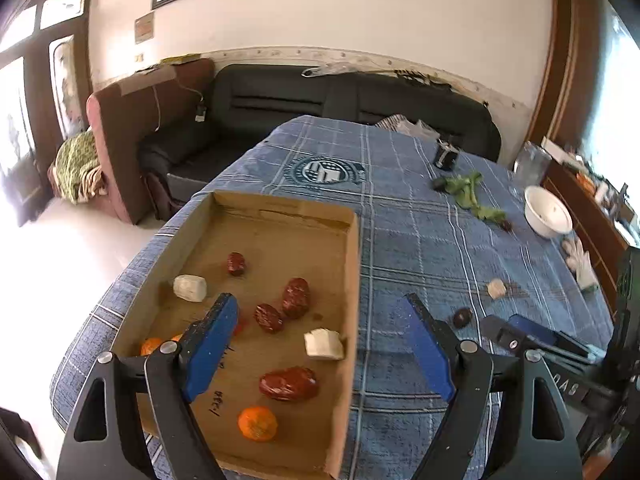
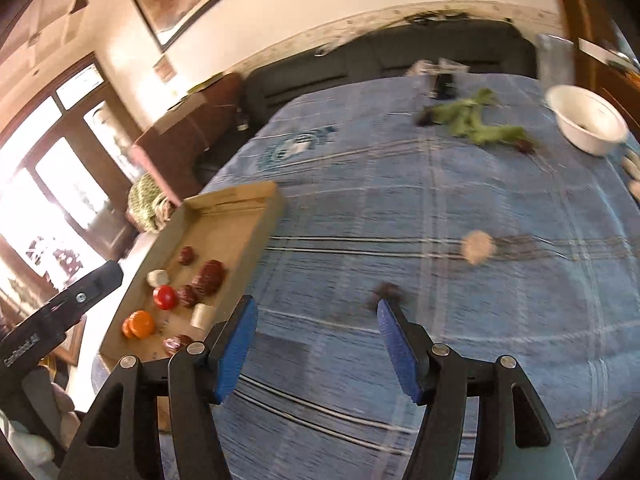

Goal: Organize fruits
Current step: 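Move both tools back to the table toward the plum and beige piece, then grasp the dark plum with the left gripper while the right grasps the beige piece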

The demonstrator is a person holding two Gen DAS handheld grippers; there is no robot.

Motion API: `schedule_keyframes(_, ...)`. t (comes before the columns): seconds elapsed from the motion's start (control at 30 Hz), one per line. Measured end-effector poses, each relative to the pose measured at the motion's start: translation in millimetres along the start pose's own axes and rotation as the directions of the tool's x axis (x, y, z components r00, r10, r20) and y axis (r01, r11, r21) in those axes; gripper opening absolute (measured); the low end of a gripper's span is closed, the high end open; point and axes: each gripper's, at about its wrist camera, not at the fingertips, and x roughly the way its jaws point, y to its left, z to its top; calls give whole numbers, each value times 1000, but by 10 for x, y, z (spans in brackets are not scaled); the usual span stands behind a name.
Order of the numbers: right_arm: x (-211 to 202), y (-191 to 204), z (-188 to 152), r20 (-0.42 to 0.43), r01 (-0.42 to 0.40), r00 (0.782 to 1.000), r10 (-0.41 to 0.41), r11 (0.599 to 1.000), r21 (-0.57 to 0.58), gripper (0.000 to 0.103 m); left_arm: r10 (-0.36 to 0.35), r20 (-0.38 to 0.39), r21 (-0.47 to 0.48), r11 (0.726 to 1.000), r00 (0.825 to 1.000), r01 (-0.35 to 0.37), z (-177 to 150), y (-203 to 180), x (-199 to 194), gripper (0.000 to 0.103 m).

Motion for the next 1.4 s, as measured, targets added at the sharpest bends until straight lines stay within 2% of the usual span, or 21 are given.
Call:
schedule_keyframes(0.37, -214, -519, -146, 12, 39, 999, -40, 995, 90, 71, -9, -33, 27, 1000, 999, 10, -79, -193, 66, 82)
schedule_keyframes(0.63, -226, -827, -46, 12, 120, 992, -122, 987, 110, 70, -79, -99, 2, 997, 992, 79, -168, -228, 278, 82)
schedule_keyframes(0.83, 46, -970, 211, -14, 193, 981, -193, 979, 59, 70, -140, -150, 45, 988, 979, 148, -268, -493, 468, 82)
schedule_keyframes(1.07, 486, -965, 389, -54, 184, 981, -184, 983, -5, 69, -193, -203, 101, 971, 960, 217, -329, -829, 758, 82)
schedule_keyframes(1.2, 618, -921, 394, -57, 205, 976, -209, 976, -67, 68, -195, -221, 116, 967, 956, 225, -324, -948, 943, 79)
schedule_keyframes(1.3, 632, -909, 401, -48, 215, 974, -220, 972, -91, 59, -212, -246, 101, 965, 946, 243, -317, -1009, 1081, 74)
schedule_keyframes(1.37, 629, -917, 404, -42, 225, 972, -230, 969, -101, 40, -222, -255, 97, 962, 941, 253, -319, -1064, 1154, 70)
schedule_keyframes(1.4, 628, -922, 406, -41, 225, 972, -230, 969, -105, 37, -226, -259, 99, 961, 939, 259, -317, -1106, 1194, 69)
